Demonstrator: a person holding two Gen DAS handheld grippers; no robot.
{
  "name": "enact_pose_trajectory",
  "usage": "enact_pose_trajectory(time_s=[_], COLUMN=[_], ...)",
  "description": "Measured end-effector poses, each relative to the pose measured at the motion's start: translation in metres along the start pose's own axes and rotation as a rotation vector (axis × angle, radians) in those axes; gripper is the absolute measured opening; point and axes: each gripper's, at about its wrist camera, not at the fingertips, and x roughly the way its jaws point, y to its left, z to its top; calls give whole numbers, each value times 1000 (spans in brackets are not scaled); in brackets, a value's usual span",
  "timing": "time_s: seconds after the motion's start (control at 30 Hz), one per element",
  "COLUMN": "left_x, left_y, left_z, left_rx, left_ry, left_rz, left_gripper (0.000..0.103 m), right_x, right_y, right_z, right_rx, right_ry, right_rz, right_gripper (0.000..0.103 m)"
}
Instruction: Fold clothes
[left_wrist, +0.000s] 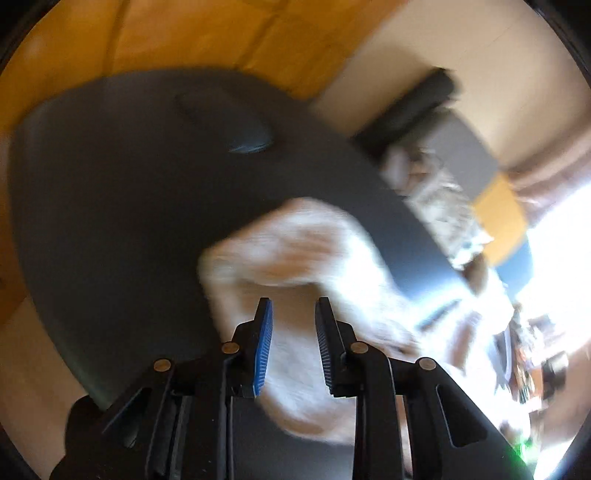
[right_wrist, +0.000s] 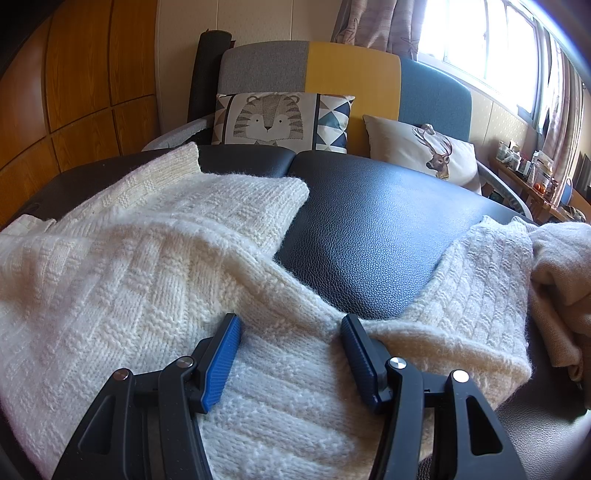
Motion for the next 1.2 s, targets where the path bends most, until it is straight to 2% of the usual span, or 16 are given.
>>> enact_pose_trajectory(time_s=[0.03,0.07,0.1,0.13,0.33,0.53,0.6,0.67,0.7,0.73,0.77,0.83,0.97,1.1,1.17,1.2], left_x=[-2,-2,-1,2,38,60,54,47,38,34,29,21,5,-23,-30,-32], left_y=[-20,-40,-61,-79,-154,-137,-133,-133,-133,-136,-140,-150,-166,-190,-210,-221], left_z=[-5,-10,-16,-21,-48,-56,-66,-76,-84,-88,-92,-100,-103,-108,-119,-125], left_rx=[83,167,252,327,673,689,674,666,671,677,685,702,699,685,744,784], left_ry=[13,38,64,86,201,345,365,340,317,298,281,254,219,201,195,192], left_rz=[-34,-70,-107,-125,-69,-17,-12,-11,-5,-6,-7,-13,-89,-243,-288,-300], left_gripper=[34,49,55,57,57,57,57,56,52,37,27,22,17,11,11,11], right_x=[0,0,0,-1,-2,-3,-3,-3,-2,-2,-2,-3,-3,-10,-23,-33], right_y=[0,0,0,0,-1,-1,-2,-2,-2,-2,-2,-2,-2,-4,-8,-10], right_z=[0,0,0,0,0,0,0,0,0,0,0,0,1,2,4,5], right_rx=[0,0,0,-1,-2,2,2,3,3,3,3,2,5,22,92,155], right_ry=[0,0,0,0,1,1,0,1,2,3,4,4,0,-17,-49,-68], right_rz=[0,0,0,0,-4,1,2,3,3,3,4,3,6,4,49,128], right_gripper=[57,57,57,57,57,58,58,58,58,58,58,58,58,57,57,57])
